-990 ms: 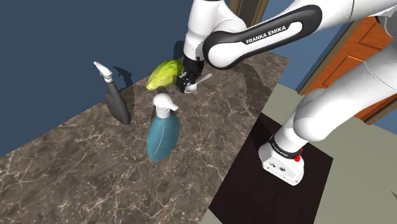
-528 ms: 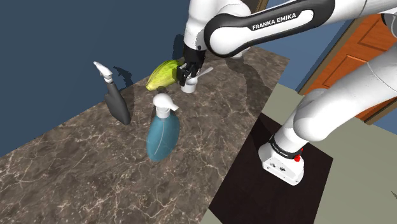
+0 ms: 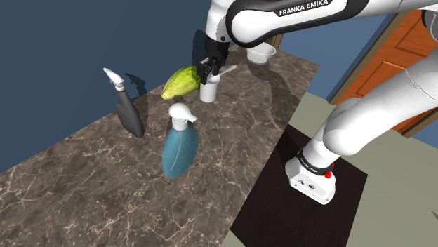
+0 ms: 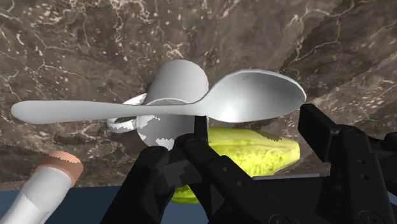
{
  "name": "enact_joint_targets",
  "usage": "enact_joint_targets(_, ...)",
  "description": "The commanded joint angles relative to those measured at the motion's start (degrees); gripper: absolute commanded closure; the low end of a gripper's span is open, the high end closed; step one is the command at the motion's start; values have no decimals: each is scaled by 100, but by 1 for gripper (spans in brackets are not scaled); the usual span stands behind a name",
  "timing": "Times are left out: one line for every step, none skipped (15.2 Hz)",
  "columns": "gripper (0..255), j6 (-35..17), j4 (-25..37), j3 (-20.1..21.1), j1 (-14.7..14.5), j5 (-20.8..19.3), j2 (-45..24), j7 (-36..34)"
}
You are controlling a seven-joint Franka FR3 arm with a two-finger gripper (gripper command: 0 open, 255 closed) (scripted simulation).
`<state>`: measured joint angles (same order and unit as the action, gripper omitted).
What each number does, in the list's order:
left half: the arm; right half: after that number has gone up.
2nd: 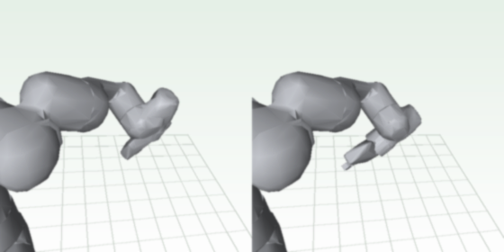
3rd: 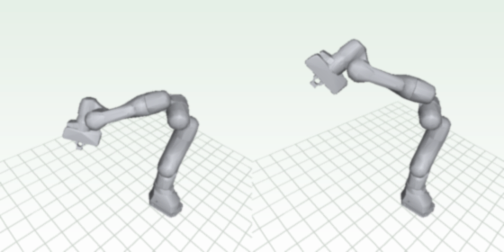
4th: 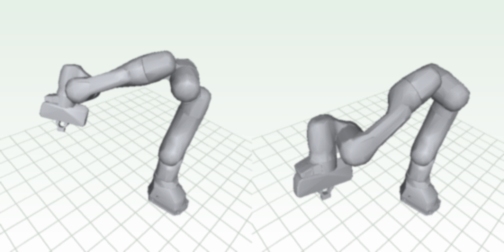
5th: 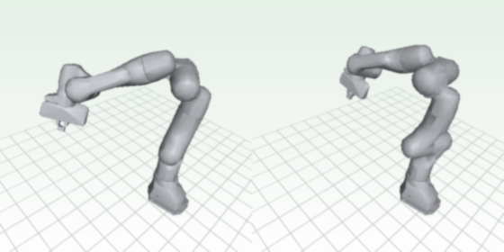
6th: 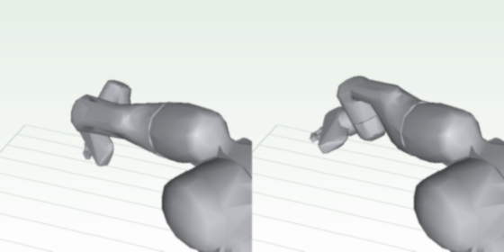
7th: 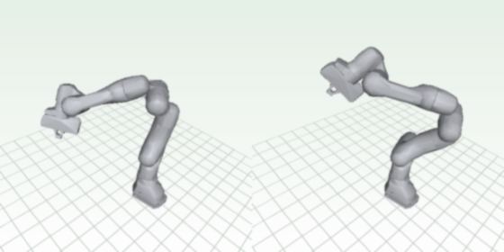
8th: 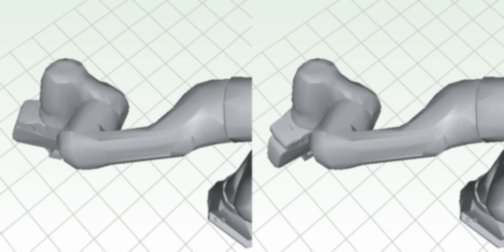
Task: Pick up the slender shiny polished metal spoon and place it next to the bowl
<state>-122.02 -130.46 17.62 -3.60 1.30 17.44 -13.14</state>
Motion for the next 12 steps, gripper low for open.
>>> enact_joint_targets(255, -33, 77, -161, 108, -47, -112, 242)
enact_joint_targets(255, -46, 137, -245, 167, -71, -184, 367)
enact_joint_targets(255, -57, 203, -326, 225, -95, -261, 491)
enact_joint_targets(255, -67, 276, -407, 283, -117, -343, 614)
enact_joint_targets(255, -74, 356, -485, 340, -137, -429, 736)
enact_joint_targets(255, -80, 442, -562, 395, -156, -520, 856)
enact_joint_targets(255, -83, 535, -637, 451, -173, -615, 975)
enact_joint_targets(255, -84, 634, -711, 504, -189, -714, 1093)
enact_joint_targets(255, -83, 739, -781, 559, -201, -818, 1211)
enact_joint_targets(255, -79, 852, -850, 613, -212, -925, 1327)
enact_joint_targets(255, -73, 971, -917, 666, -220, -1036, 1442)
enact_joint_targets(255, -63, 1096, -981, 719, -226, -1151, 1557)
